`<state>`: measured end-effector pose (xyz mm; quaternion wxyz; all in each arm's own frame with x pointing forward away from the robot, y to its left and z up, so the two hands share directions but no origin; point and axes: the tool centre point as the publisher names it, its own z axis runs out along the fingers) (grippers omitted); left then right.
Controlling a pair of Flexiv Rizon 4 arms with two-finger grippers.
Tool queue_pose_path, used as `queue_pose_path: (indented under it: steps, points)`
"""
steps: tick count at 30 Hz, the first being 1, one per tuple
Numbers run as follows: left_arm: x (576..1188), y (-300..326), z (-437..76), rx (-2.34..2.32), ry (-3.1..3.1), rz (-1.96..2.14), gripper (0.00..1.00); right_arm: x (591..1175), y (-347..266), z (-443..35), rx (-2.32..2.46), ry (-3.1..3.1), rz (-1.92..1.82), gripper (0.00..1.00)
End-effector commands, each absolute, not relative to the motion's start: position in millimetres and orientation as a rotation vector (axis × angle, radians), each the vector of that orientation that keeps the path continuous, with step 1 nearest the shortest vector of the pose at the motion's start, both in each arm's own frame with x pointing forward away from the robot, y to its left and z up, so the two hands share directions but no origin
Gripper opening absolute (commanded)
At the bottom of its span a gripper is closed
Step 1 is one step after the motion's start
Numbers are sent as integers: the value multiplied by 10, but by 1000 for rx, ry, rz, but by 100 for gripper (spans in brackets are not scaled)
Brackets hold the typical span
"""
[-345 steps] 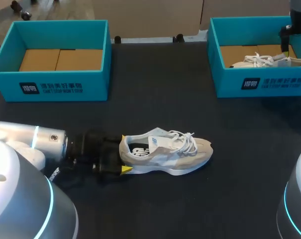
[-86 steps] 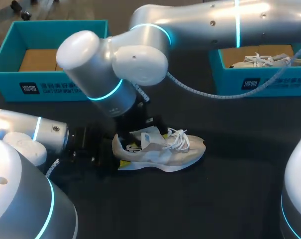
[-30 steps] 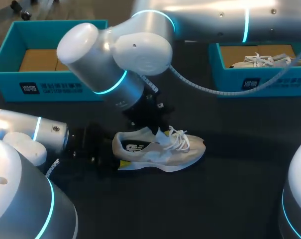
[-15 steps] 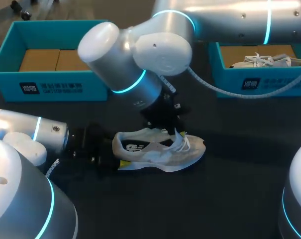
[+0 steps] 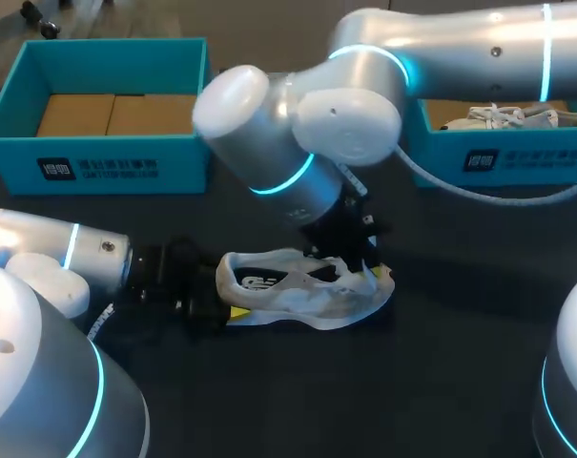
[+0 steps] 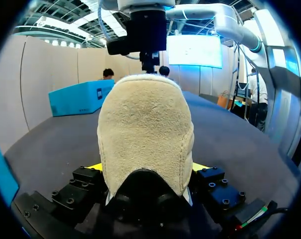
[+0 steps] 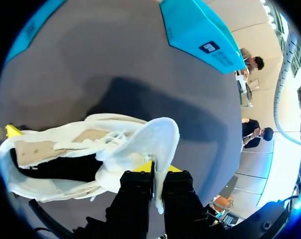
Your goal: Take the shoe out of the shoebox, open the shoe tongue, remove and reinsert the insole, then place the shoe into the shoebox
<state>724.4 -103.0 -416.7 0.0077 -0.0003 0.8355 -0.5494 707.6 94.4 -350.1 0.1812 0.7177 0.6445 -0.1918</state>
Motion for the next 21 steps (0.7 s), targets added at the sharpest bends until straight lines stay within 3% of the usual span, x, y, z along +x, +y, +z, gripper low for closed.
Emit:
queue_pose_path:
  steps: [1, 2, 6, 7, 21]
  points:
    - [7247, -1016, -4175, -3, 2617, -1710, 0, 7005, 794, -3577, 2286, 1406, -423, 18]
    - [7247, -1016, -4175, -3, 2617, -1710, 0, 6999, 759, -3591, 2291, 1405, -420, 29]
    - [7247, -1016, -4175, -3, 2617, -1710, 0, 6990, 695, -3618, 2296, 1405, -416, 29]
    - [7247, -1016, -4175, -3, 2617, -1710, 0, 6986, 661, -3633, 2299, 1408, -414, 34]
    - [7247, -1016, -4175, -3, 2617, -1710, 0, 7011, 688, -3457, 2261, 1464, -366, 40]
